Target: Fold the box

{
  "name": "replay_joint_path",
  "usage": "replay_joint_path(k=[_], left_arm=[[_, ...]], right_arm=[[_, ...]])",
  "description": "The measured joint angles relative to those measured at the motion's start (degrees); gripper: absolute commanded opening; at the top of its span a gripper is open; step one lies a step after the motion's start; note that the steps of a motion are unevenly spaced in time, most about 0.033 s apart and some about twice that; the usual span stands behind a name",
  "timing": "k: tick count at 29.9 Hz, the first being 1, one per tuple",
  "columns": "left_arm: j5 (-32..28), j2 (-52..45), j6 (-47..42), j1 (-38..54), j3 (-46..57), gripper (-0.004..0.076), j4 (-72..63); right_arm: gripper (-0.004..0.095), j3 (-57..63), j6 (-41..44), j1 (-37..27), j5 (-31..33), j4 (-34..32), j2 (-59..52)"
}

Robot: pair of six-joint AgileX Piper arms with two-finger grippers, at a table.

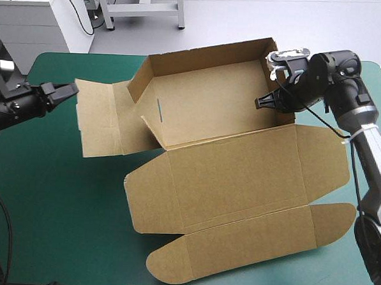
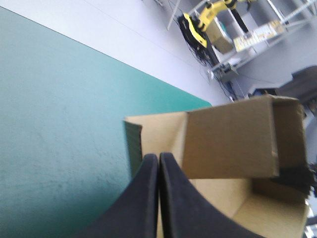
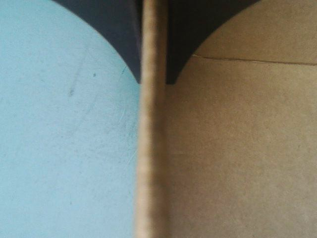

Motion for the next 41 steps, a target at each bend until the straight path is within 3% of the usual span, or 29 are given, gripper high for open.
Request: replay_joint_path(k=[5,11,28,41], left_arm=[[0.85,0.3,0.14,8.06,0.0,-0.0008,0.62],[2.1,4.49,1.16,9.1,-0.01,-0.0008,1.47],[-4.1,9.03,2.66,-17.23,8.17,-0.0008,1.77],[-2.87,3.22,1.84,-21.16,8.06,-0.0008,-0.04]], right_arm=[[-0.002,-0.33,-1.24,0.0,0.05,0.5,-6.0],[-0.002,-0.44,-2.12,0.0,0.05,2.57,-12.91],[-0.0018,-0.58,-4.21,0.0,0.0,6.61,-8.69],[-0.0018,-0.58,-2.68,0.0,-0.3,-0.14,-3.08]])
